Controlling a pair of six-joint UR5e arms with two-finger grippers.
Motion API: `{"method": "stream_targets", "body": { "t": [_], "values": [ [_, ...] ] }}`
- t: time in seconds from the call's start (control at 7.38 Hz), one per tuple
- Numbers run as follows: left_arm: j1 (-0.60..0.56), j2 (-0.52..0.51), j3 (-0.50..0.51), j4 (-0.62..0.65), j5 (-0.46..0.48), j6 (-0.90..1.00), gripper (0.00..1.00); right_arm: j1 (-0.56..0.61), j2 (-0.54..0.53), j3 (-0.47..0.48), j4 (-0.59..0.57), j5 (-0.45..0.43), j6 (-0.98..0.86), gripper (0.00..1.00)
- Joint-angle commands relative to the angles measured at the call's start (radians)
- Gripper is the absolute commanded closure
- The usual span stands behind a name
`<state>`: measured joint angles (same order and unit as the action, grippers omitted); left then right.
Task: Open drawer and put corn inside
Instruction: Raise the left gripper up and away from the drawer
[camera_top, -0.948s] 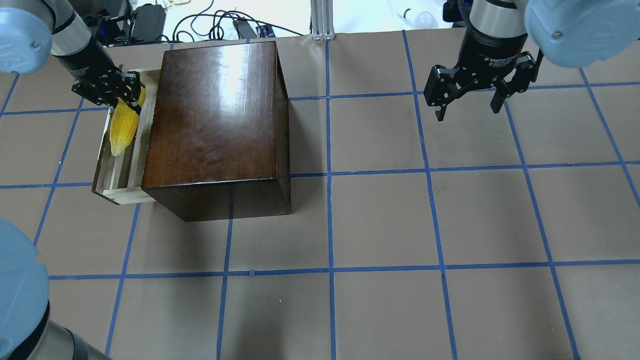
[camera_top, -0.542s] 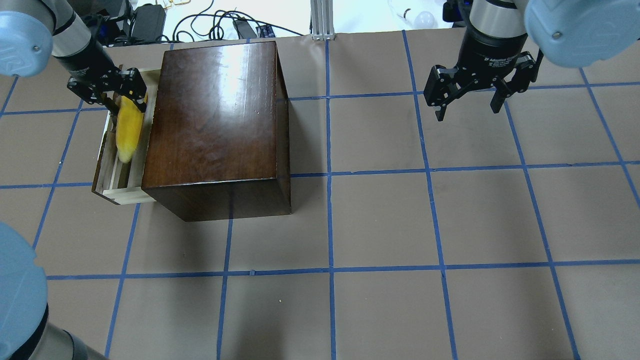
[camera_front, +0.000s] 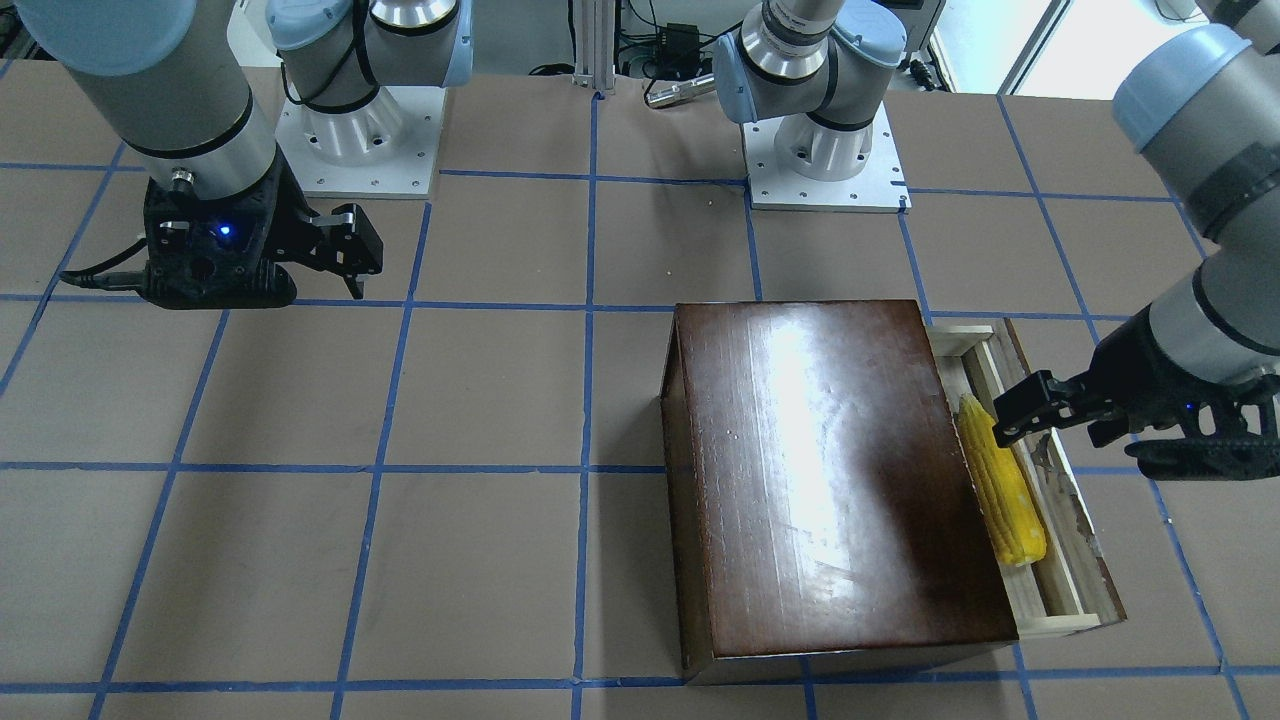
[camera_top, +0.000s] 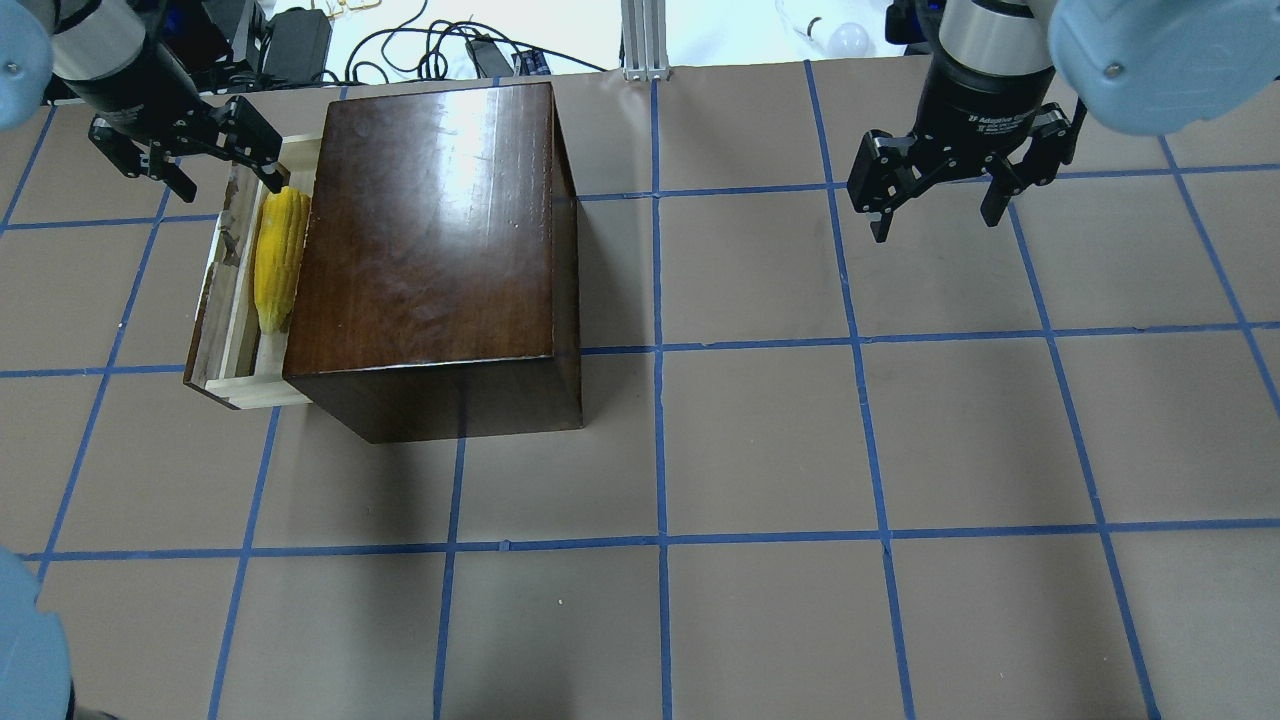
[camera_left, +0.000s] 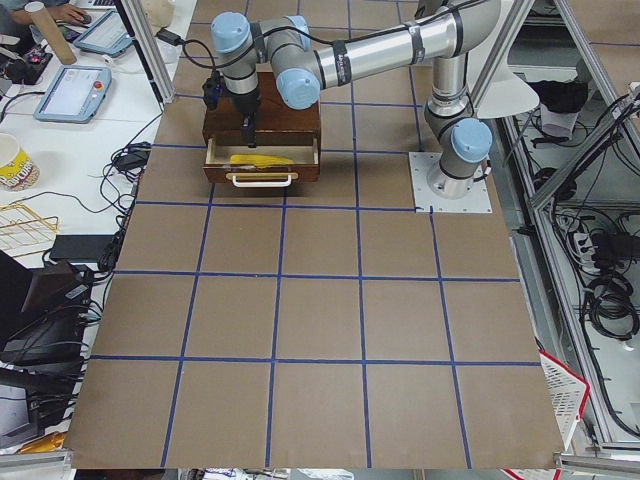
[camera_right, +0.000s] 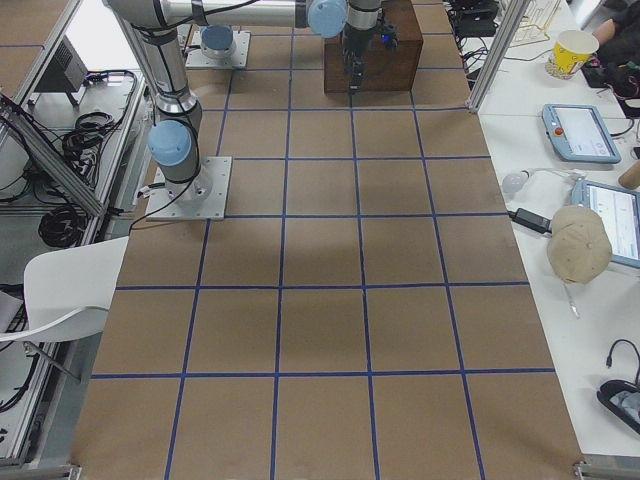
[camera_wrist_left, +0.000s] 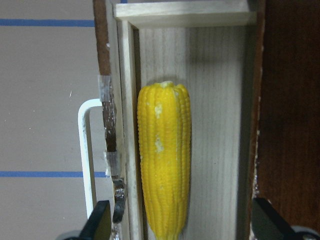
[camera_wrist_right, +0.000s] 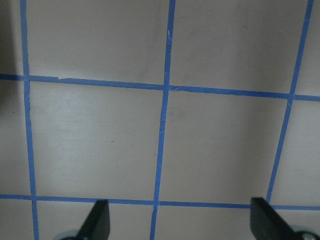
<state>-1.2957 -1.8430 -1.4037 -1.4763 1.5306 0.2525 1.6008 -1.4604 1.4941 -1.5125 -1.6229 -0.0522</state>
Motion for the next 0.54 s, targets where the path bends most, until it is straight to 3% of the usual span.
{"method": "stream_targets", "body": {
  "t": [0.0, 0.41],
  "values": [
    [-0.084, 0.080, 0.000, -0.030, 0.003, -0.091, 0.00, -0.001, -0.001, 0.000, 0.000, 0.000, 0.000, 0.00],
    [-0.244, 0.155, -0.012, -0.090, 0.013, -0.165, 0.00, -0.001, -0.001, 0.000, 0.000, 0.000, 0.000, 0.00]
  ]
}}
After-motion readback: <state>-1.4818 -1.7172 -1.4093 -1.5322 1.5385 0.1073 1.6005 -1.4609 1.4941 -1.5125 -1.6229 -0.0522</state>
